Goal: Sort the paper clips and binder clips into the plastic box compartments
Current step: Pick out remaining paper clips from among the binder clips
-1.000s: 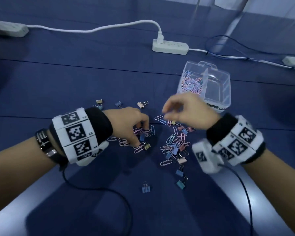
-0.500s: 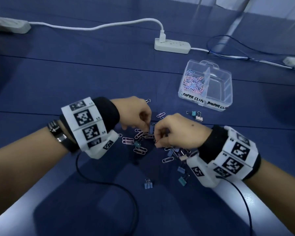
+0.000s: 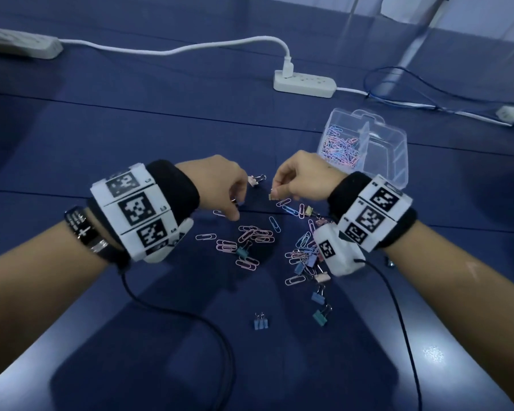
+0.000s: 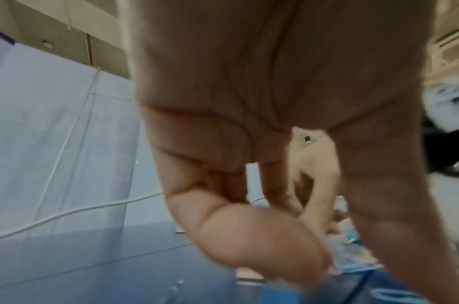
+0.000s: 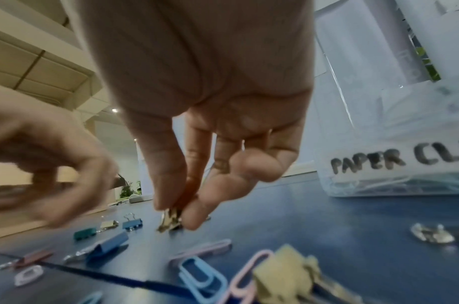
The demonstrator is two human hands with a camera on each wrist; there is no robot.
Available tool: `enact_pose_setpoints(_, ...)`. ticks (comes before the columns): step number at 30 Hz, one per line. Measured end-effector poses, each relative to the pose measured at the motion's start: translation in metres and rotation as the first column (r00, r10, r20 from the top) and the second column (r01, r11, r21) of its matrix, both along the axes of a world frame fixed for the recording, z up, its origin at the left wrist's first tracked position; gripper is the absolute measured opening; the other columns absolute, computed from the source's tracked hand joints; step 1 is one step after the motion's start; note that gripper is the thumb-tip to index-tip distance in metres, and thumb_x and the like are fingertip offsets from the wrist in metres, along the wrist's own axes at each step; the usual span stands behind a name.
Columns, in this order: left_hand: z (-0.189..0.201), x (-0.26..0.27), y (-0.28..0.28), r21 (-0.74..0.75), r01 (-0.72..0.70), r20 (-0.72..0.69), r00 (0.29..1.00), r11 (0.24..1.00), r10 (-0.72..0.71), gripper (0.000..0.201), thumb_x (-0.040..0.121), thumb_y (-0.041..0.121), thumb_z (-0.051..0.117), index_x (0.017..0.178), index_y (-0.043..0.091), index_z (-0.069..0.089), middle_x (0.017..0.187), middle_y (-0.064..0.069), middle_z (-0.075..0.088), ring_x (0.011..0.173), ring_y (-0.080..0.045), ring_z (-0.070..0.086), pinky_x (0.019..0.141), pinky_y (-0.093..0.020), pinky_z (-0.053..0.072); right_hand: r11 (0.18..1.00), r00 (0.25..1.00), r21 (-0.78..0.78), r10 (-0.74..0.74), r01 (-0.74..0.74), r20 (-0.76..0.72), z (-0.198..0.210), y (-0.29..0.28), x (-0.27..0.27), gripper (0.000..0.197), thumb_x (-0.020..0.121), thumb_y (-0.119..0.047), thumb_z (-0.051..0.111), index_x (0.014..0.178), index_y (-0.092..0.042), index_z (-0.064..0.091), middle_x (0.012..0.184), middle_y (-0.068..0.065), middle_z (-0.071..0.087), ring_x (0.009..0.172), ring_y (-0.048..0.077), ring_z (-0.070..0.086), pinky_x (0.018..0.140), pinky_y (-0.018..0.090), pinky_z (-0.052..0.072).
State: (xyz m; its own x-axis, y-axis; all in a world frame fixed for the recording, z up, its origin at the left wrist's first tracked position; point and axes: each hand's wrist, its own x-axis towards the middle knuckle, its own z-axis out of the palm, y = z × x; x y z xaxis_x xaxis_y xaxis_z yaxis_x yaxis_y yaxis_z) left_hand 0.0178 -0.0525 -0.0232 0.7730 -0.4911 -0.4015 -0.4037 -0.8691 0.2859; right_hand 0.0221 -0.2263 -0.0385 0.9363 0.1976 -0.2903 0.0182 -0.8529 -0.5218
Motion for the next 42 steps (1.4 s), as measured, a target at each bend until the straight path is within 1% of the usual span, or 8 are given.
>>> enact_pose_setpoints(6, -0.005, -0.034, -0.009, 0.006, 0.201, -0.152, 0.968, 0.98, -0.198, 0.028, 0.07, 0.026, 0.077, 0.093, 0.019, 0.064, 0.073, 0.008, 0.057, 0.059, -0.005, 0.047, 0.057, -0.019, 0.039, 1.0, 0.996, -0.001, -0.03, 0.03, 0.086, -0.002, -0.006, -0.005, 0.013, 0.081, -0.014, 0.064, 0.094, -0.014, 0.065, 0.075, 0.001, 0.062, 0.049, 0.0, 0.052, 0.071, 0.023, 0.041)
enact_pose_setpoints(13, -0.011, -0.036, -0.016, 0.011, 0.265, -0.066, 0.962, 0.964, -0.263, 0.009, 0.075, 0.017, 0.068, 0.084, 0.016, 0.069, 0.057, 0.016, 0.047, 0.054, 0.002, 0.044, 0.063, -0.022, 0.045, 0.971, 0.973, -0.142, 0.168, -0.191, -0.16, 0.015, -0.012, -0.056, 0.011, 0.071, -0.018, 0.075, 0.074, -0.02, 0.064, 0.072, -0.001, 0.066, 0.057, 0.011, 0.056, 0.061, 0.025, 0.045)
enact_pose_setpoints(22, -0.002, 0.001, -0.013, -0.199, -0.016, 0.063, 0.998, 0.98, 0.029, 0.009, 0.074, 0.015, 0.072, 0.078, 0.018, 0.064, 0.07, 0.006, 0.059, 0.072, -0.016, 0.057, 0.069, -0.024, 0.044, 0.977, 0.98, -0.136, 0.146, -0.164, -0.136, 0.007, -0.019, -0.07, 0.02, 0.071, -0.013, 0.074, 0.082, -0.021, 0.059, 0.082, 0.001, 0.062, 0.059, 0.011, 0.054, 0.055, 0.021, 0.041)
enact_pose_setpoints(27, -0.006, 0.006, -0.01, -0.174, -0.039, 0.056, 0.997, 0.984, 0.05, 0.019, 0.075, 0.013, 0.072, 0.092, 0.013, 0.065, 0.095, -0.002, 0.065, 0.079, -0.017, 0.057, 0.072, -0.025, 0.041, 0.967, 0.996, -0.247, 0.076, -0.063, 0.045, 0.008, -0.03, -0.058, 0.023, 0.077, -0.005, 0.064, 0.098, -0.014, 0.059, 0.094, 0.002, 0.046, 0.08, 0.015, 0.045, 0.075, 0.026, 0.037)
enact_pose_setpoints(31, -0.004, -0.007, 0.001, 0.061, 0.045, -0.005, 0.999, 0.997, -0.045, 0.046, 0.068, 0.025, 0.079, 0.108, 0.018, 0.059, 0.099, 0.002, 0.054, 0.085, -0.017, 0.05, 0.079, -0.026, 0.043, 0.966, 0.998, -0.258, 0.038, -0.023, 0.052, 0.002, -0.036, -0.045, 0.023, 0.083, -0.006, 0.058, 0.106, -0.01, 0.06, 0.094, 0.002, 0.048, 0.084, 0.015, 0.045, 0.063, 0.016, 0.025)
enact_pose_setpoints(35, -0.007, -0.022, 0.005, 0.234, 0.11, -0.111, 0.99, 0.966, -0.086, 0.072, 0.064, 0.026, 0.081, 0.124, 0.022, 0.043, 0.105, 0.003, 0.036, 0.085, -0.018, 0.047, 0.086, -0.036, 0.048, 0.958, 0.996, -0.28, 0.078, -0.065, 0.036, -0.003, -0.034, -0.039, 0.021, 0.084, -0.014, 0.058, 0.105, -0.011, 0.061, 0.089, 0.002, 0.048, 0.083, 0.018, 0.046, 0.071, 0.022, 0.03)
enact_pose_setpoints(39, -0.012, -0.033, -0.004, 0.144, 0.116, -0.144, 0.985, 0.983, -0.095, 0.057, 0.068, 0.007, 0.075, 0.117, 0.018, 0.048, 0.107, -0.002, 0.041, 0.075, -0.017, 0.05, 0.073, -0.029, 0.047, 0.968, 0.999, -0.249, 0.036, -0.027, 0.033, -0.003, -0.032, -0.035, 0.01, 0.08, -0.006, 0.063, 0.09, -0.008, 0.062, 0.065, -0.007, 0.046, 0.063, 0.015, 0.048, 0.05, 0.016, 0.036)
enact_pose_setpoints(42, -0.016, -0.04, -0.016, 0.02, 0.171, -0.164, 0.972, 0.985, -0.166, 0.043, 0.073, 0.004, 0.069, 0.112, 0.018, 0.055, 0.105, 0.0, 0.048, 0.06, -0.001, 0.044, 0.057, -0.016, 0.039, 0.971, 1.0, -0.241, 0.004, 0.002, 0.023, -0.001, -0.035, -0.033, 0.014, 0.079, 0.003, 0.056, 0.087, -0.008, 0.06, 0.065, -0.005, 0.048, 0.063, 0.024, 0.057, 0.051, 0.023, 0.044)
